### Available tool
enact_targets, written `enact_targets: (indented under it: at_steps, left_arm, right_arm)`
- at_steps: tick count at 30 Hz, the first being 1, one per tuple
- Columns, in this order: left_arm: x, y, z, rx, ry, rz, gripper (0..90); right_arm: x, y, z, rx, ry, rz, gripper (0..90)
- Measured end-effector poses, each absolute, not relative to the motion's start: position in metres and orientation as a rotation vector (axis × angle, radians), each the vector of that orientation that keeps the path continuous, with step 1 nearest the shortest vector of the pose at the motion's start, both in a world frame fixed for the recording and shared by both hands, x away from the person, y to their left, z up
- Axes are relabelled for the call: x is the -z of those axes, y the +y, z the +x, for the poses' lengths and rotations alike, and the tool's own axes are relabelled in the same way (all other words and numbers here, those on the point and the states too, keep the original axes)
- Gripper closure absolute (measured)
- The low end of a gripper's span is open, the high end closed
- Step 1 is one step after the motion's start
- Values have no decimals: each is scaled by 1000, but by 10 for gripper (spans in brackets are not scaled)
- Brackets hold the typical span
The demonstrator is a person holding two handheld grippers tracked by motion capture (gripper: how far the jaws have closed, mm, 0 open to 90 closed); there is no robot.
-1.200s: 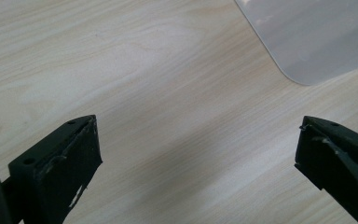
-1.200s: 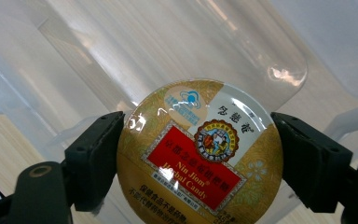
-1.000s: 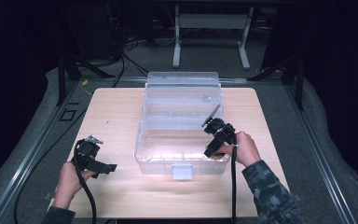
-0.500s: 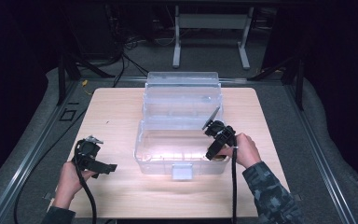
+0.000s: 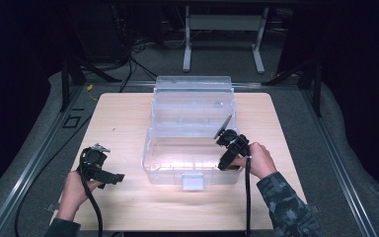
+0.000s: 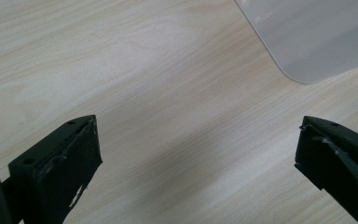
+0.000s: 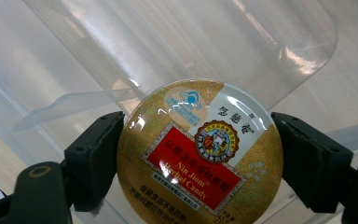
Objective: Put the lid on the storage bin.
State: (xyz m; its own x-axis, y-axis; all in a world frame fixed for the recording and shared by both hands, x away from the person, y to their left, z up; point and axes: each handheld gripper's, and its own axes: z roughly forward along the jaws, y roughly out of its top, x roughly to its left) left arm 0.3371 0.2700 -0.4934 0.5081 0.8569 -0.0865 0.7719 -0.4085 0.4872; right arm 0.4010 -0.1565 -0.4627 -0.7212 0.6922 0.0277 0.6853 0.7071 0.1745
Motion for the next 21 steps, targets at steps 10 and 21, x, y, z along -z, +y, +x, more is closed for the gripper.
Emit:
enact_targets:
  at_steps: [10,21]
  left_arm:
    - [489,271,338,-241,1334,2291,2]
    - [474,270,349,-255,1325,2242,2]
  right_arm:
    - [457,-158,398,-311,2858,1165,140]
    - [432,-166,388,-440,2767,1125,123]
